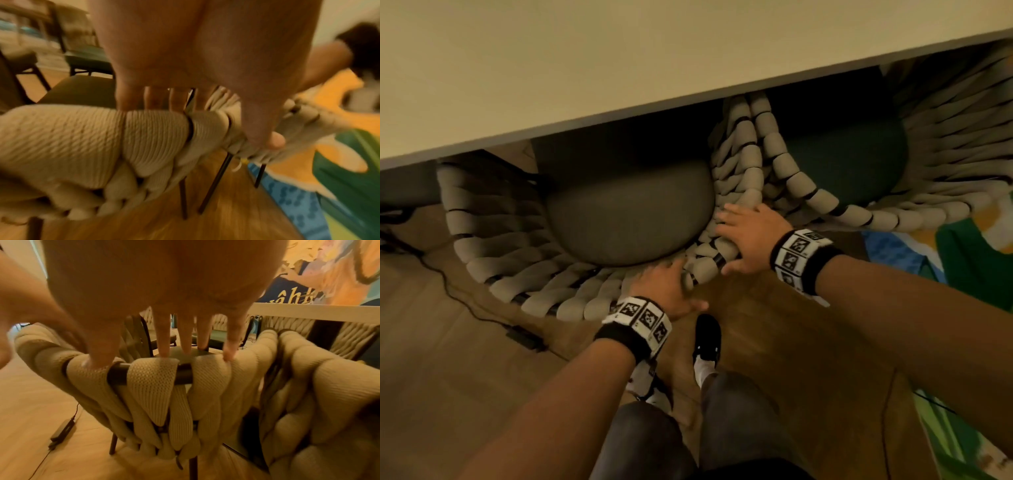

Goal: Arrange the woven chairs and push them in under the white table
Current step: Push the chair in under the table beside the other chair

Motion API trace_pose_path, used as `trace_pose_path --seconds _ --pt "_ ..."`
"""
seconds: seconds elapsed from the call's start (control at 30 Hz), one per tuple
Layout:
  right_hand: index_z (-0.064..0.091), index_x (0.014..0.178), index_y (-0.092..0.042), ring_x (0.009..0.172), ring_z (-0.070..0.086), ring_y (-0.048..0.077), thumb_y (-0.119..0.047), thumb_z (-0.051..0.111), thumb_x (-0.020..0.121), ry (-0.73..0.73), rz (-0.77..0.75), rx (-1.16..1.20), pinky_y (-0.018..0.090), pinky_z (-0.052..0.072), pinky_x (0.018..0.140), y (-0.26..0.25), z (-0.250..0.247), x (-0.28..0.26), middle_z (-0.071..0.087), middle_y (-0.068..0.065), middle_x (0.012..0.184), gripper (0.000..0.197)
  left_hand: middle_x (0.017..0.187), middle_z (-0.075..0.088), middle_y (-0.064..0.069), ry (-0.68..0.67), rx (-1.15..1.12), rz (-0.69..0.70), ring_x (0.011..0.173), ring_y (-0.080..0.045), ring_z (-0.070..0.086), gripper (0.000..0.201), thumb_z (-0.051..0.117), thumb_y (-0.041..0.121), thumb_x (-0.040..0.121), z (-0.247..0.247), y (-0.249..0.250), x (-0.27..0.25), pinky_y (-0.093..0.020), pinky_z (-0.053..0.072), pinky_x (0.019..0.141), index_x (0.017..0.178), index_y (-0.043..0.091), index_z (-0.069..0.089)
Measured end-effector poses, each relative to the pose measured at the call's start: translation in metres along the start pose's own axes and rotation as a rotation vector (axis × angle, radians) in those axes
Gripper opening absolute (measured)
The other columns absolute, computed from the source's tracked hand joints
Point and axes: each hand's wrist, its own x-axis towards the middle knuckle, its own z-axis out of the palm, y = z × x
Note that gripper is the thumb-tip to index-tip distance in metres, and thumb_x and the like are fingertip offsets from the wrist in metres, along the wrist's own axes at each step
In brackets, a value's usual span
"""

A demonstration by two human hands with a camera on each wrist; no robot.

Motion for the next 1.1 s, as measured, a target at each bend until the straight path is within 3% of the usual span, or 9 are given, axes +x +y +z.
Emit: trace_pose_path --seconds 0.07,0.17,0.23,0.43,0.57,0.7,0.8,0.97,1.1 --pt "0.038 0.141 -0.027 0.141 0.027 0.025 -0.075 0.055 0.072 -0.097 0.048 -0.032 0.052 0.03 0.109 -0.004 0.001 0.014 0.038 0.002 0.15 0.085 0.141 0.049 -0.001 0.048 0.121 -0.103 0.128 -0.028 0.047 0.09 0.068 0.068 0.066 0.019 -0.008 -0.005 -0.05 0.034 0.109 0.141 0.031 0.033" --pt "0.049 0.131 -0.025 0.127 0.042 0.022 -0.079 0.057 0.066 -0.103 0.123 -0.029 0.047 0.041 0.099 -0.004 0.005 0.021 0.053 -0.001 0.132 0.084 0.131 0.057 0.002 0.221 0.225 -0.133 0.124 -0.027 0.049 0.051 0.057 0.041 0.086 0.032 -0.034 -0.012 -0.056 0.027 0.111 0.134 0.034 0.042" --pt "0.05 0.129 -0.023 0.125 0.043 0.02 -0.079 0.053 0.069 -0.059 0.123 -0.032 0.044 0.041 0.095 -0.001 0.009 0.018 0.054 -0.001 0.13 0.082 0.126 0.059 0.004 0.219 0.276 -0.086 0.122 -0.026 0.05 0.042 0.049 0.03 0.09 0.032 -0.045 -0.011 -0.059 0.024 0.112 0.131 0.036 0.044" --pt "0.043 0.136 -0.02 0.133 0.034 0.02 -0.078 0.046 0.076 -0.025 0.095 -0.047 0.045 0.038 0.097 0.005 0.013 0.012 0.047 -0.002 0.14 0.083 0.117 0.058 0.004 0.219 0.283 0.018 0.112 -0.025 0.054 0.037 0.051 0.027 0.089 0.031 -0.048 -0.005 -0.042 0.042 0.099 0.125 0.035 0.048" --pt "0.039 0.14 -0.021 0.14 0.027 0.021 -0.077 0.046 0.077 -0.024 0.109 -0.031 0.05 0.036 0.102 0.005 0.015 0.012 0.04 -0.001 0.147 0.085 0.12 0.056 0.005 0.215 0.216 0.035 0.113 -0.022 0.051 0.041 0.056 0.032 0.089 0.028 -0.052 -0.003 -0.04 0.05 0.089 0.128 0.037 0.046" --pt "0.032 0.144 -0.025 0.146 0.014 0.023 -0.07 0.049 0.081 -0.046 0.112 0.034 0.053 0.029 0.109 0.004 0.019 0.009 0.029 0.0 0.154 0.079 0.128 0.051 0.003 0.126 0.163 0.076 0.119 -0.022 0.045 0.056 0.065 0.042 0.083 0.021 -0.053 -0.002 -0.039 0.043 0.098 0.134 0.035 0.042" --pt "0.035 0.142 -0.024 0.144 0.02 0.024 -0.062 0.054 0.082 0.03 0.139 0.104 0.049 0.03 0.11 -0.005 0.016 0.003 0.035 0.002 0.151 0.073 0.133 0.048 -0.001 0.114 0.024 0.056 0.125 -0.024 0.041 0.069 0.069 0.05 0.079 0.012 -0.057 -0.011 -0.037 0.036 0.105 0.139 0.029 0.042" --pt "0.044 0.136 -0.024 0.132 0.036 0.023 -0.062 0.052 0.084 0.095 0.095 0.119 0.043 0.035 0.105 -0.031 0.016 -0.012 0.046 0.001 0.141 0.065 0.137 0.048 -0.008 0.264 0.132 -0.131 0.132 -0.033 0.036 0.071 0.063 0.065 0.075 0.002 -0.092 -0.05 -0.051 0.027 0.113 0.134 0.029 0.048" --pt "0.05 0.131 -0.026 0.132 0.037 0.021 -0.064 0.042 0.089 0.075 0.12 0.091 0.044 0.033 0.104 -0.04 0.021 -0.012 0.048 -0.002 0.139 0.057 0.156 0.023 -0.01 0.23 -0.009 -0.348 0.143 -0.049 0.0 0.059 0.056 0.06 0.084 0.004 -0.112 -0.072 -0.072 0.012 0.109 0.137 0.039 0.045"
